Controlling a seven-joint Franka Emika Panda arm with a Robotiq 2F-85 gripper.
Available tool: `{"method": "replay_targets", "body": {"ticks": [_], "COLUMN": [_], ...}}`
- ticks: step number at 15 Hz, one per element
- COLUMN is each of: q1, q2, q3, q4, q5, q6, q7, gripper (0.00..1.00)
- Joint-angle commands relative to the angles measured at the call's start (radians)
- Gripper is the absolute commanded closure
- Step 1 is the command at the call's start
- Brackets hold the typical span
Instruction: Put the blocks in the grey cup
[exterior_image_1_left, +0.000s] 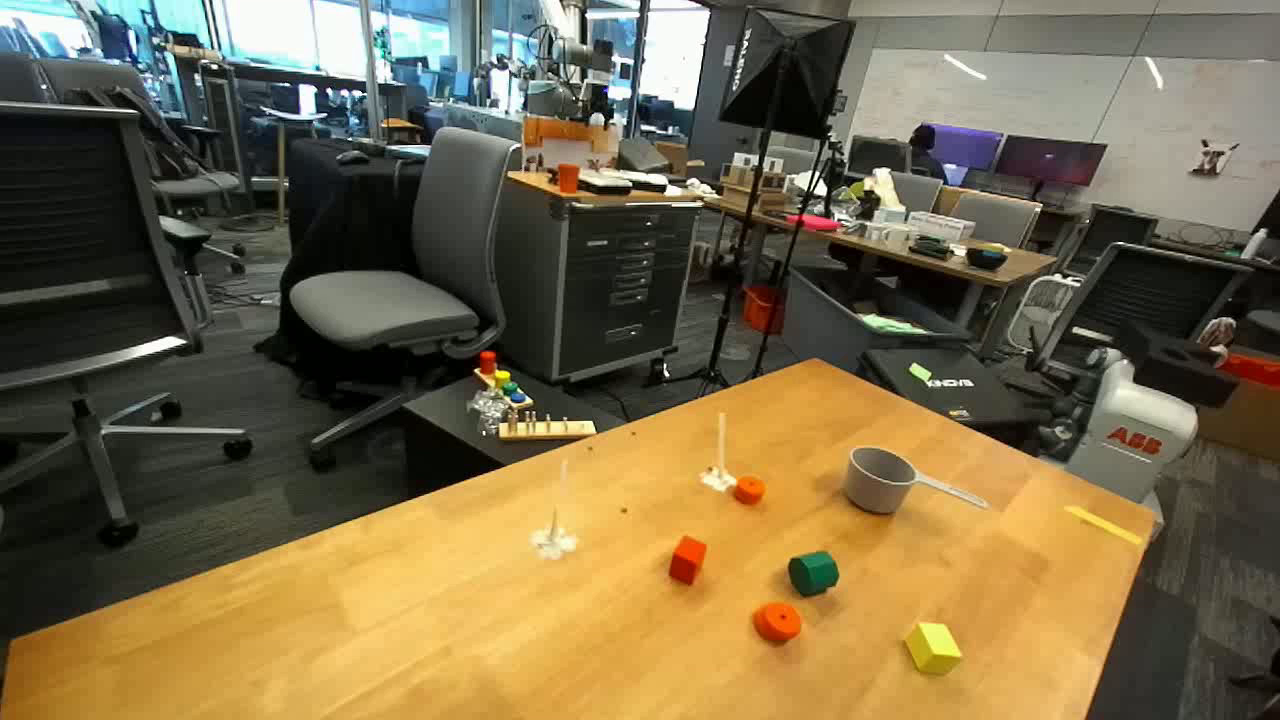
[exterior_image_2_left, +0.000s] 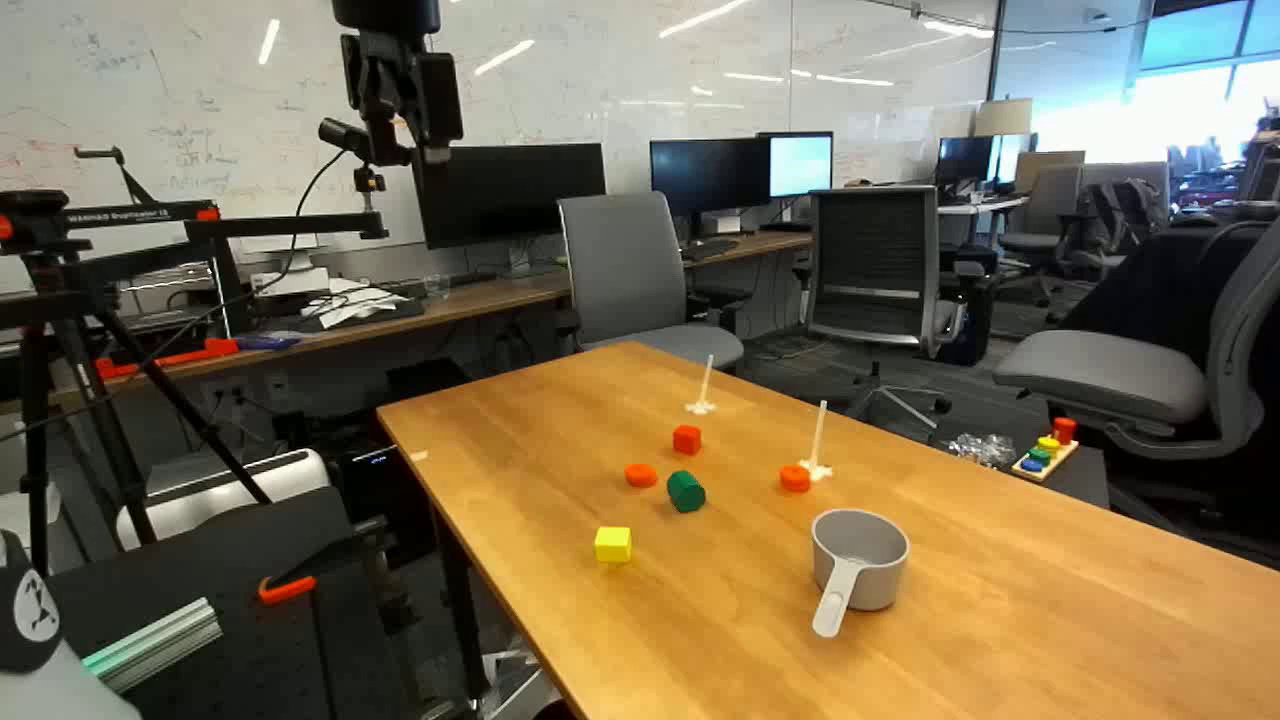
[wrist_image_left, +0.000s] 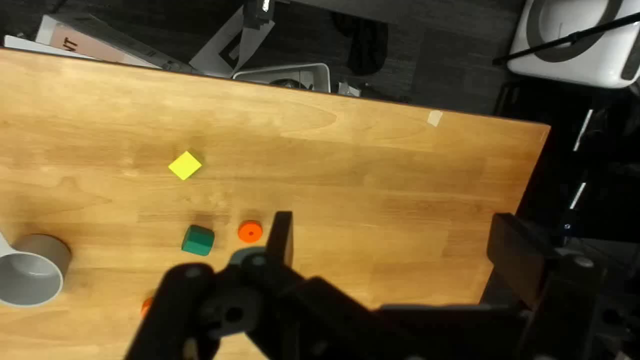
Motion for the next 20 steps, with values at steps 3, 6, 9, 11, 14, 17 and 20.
{"method": "replay_targets", "body": {"ticks": [3, 6, 9, 11, 14, 17, 20], "q1": [-0.018, -0.018, -0.018, -0.018, -0.002, 0.018, 0.002], "q2": [-0.001, -0.001, -0.001, -0.001, 0.096, 0.256, 0.424], "q3": [0.015, 0.015, 0.015, 0.015, 0.009, 0.038, 0.079], "q4": [0.003, 0.003, 0.003, 0.003, 0.064, 0.149, 0.236], "q5": [0.011, 0.011, 0.011, 0.011, 0.012, -0.004, -0.074], "q6": [-0.006, -0.006, -0.006, -0.006, 0.065, 0.212, 0.296], "q7": [-0.010, -0.010, -0.010, -0.010, -0.078, -0.135, -0.137], "gripper": [0.00, 0.00, 0.00, 0.00, 0.00, 0.00, 0.00]}}
